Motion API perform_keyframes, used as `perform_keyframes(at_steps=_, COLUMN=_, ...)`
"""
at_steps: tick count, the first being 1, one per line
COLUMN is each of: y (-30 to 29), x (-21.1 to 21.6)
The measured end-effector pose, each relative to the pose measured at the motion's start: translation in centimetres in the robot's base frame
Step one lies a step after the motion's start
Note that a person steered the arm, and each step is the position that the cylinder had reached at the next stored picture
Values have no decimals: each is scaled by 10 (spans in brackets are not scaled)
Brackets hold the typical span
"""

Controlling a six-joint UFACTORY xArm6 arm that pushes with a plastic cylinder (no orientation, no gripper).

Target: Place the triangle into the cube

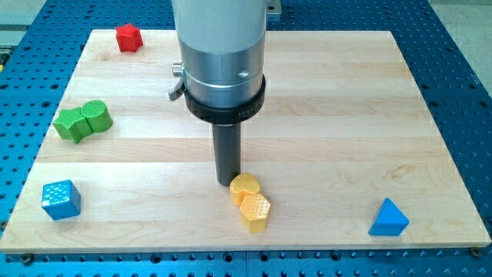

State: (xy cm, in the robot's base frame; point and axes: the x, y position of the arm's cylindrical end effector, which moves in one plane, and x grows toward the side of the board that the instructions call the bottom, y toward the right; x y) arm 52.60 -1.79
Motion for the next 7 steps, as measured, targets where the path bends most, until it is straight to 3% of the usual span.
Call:
perform_keyframes(at_steps=1, y=52, x=-30)
perform_keyframes(at_steps=3, y=264, x=-4)
perform_keyframes(at_steps=4, y=283, x=46)
perform_keyframes(at_steps=5, y=249, x=78)
perform_keyframes(at_steps=7, y=159, x=88)
